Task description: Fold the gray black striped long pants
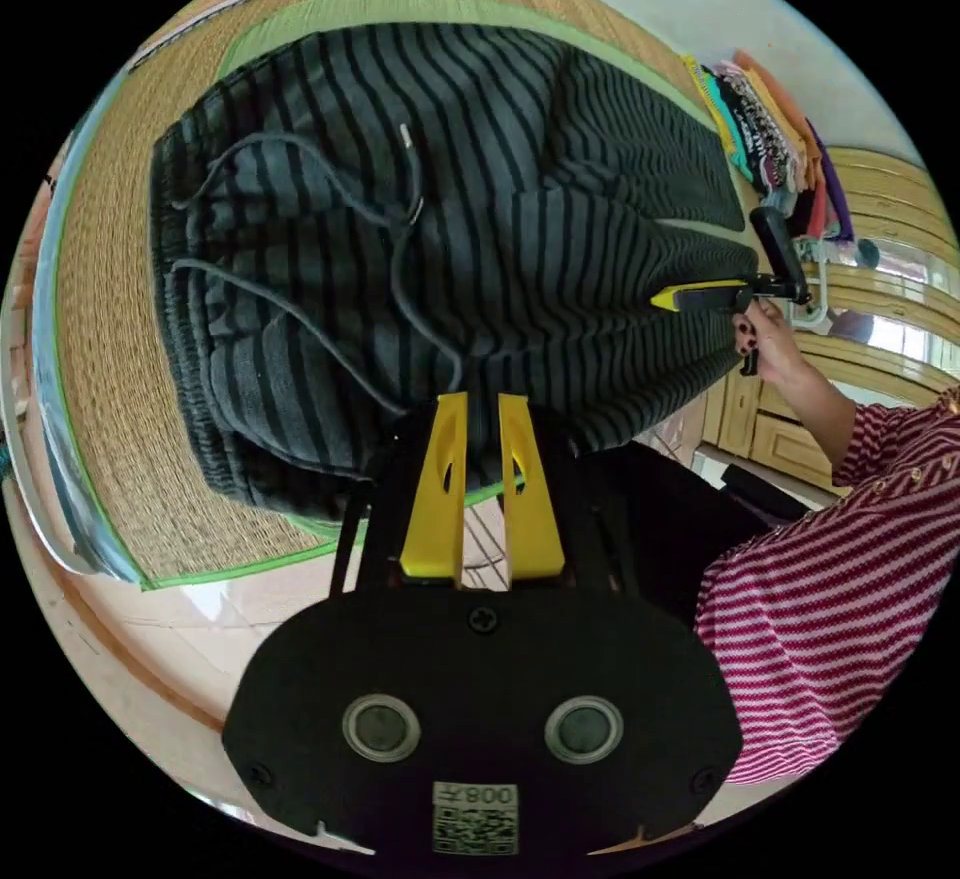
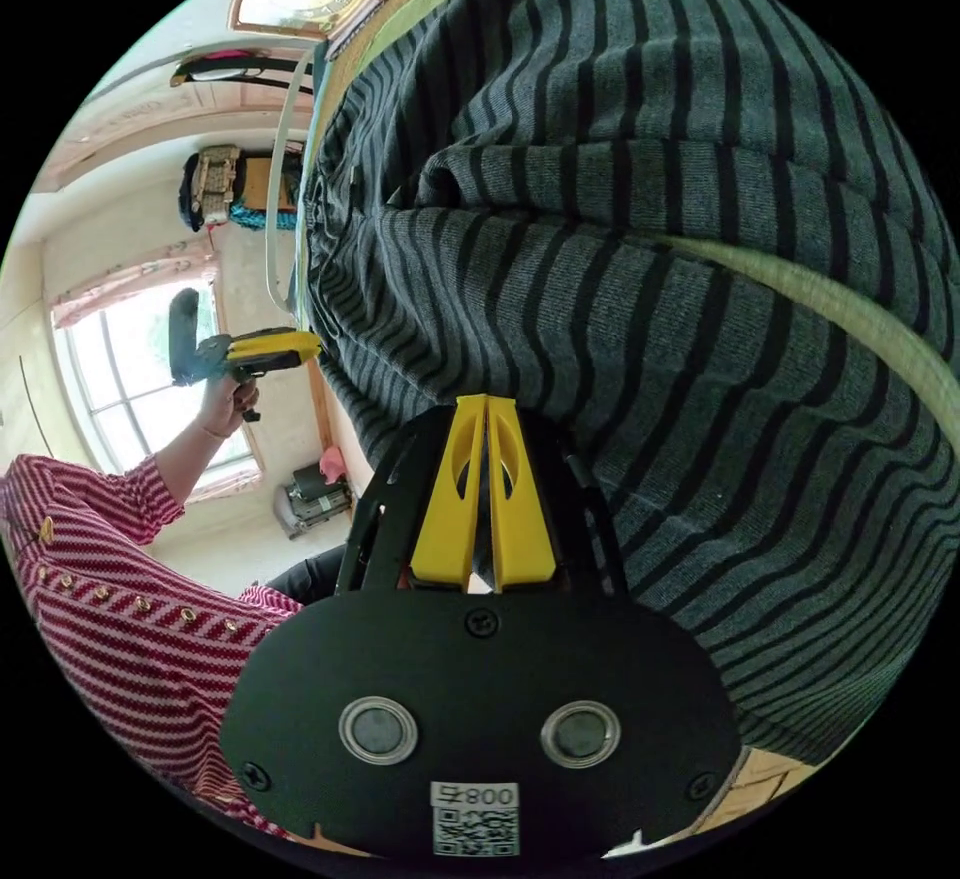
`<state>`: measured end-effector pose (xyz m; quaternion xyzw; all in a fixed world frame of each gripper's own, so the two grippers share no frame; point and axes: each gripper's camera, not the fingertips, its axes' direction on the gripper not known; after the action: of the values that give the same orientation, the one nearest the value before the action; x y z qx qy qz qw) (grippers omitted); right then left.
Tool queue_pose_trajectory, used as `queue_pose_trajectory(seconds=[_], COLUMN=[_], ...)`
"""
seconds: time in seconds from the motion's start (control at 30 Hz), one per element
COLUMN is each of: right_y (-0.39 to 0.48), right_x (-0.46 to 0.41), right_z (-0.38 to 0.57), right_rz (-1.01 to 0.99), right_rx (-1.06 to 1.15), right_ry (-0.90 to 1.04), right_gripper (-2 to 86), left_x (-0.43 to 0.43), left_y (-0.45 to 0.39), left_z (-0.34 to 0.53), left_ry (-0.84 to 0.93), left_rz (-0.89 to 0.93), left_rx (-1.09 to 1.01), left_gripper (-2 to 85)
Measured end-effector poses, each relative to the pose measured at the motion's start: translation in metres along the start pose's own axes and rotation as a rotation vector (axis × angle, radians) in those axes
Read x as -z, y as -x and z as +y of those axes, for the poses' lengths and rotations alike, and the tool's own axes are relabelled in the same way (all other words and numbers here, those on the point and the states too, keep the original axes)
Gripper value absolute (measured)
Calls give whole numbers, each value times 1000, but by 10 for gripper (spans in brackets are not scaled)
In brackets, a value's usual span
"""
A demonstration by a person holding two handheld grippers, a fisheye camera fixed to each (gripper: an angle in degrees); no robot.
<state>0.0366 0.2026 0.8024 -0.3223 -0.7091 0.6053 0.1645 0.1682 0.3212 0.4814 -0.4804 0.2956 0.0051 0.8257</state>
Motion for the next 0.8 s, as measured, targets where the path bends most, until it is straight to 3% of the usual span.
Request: queue_pose_trajectory(seconds=[0.07, 0.23, 0.43, 0.7, 0.8], right_y=[0, -21, -77, -121, -123], right_x=[13, 89, 195, 264, 271], right_z=[12, 56, 124, 180, 189], right_rz=[4, 139, 257, 343, 338], right_rx=[-25, -160, -397, -563, -564], right_ry=[-42, -238, -478, -522, -503], right_gripper=[9, 46, 81, 103, 107], left_x=[9, -16, -79, -110, -105], left_y=[-19, -64, -92, -108, -120], left_z=[-22, -99, -173, -199, -201], left_ry=[-109, -158, 5, 104, 30], left_rz=[50, 30, -97, -192, -206], left_rx=[-74, -257, -332, -335, -332], left_gripper=[72, 84, 87, 42, 49])
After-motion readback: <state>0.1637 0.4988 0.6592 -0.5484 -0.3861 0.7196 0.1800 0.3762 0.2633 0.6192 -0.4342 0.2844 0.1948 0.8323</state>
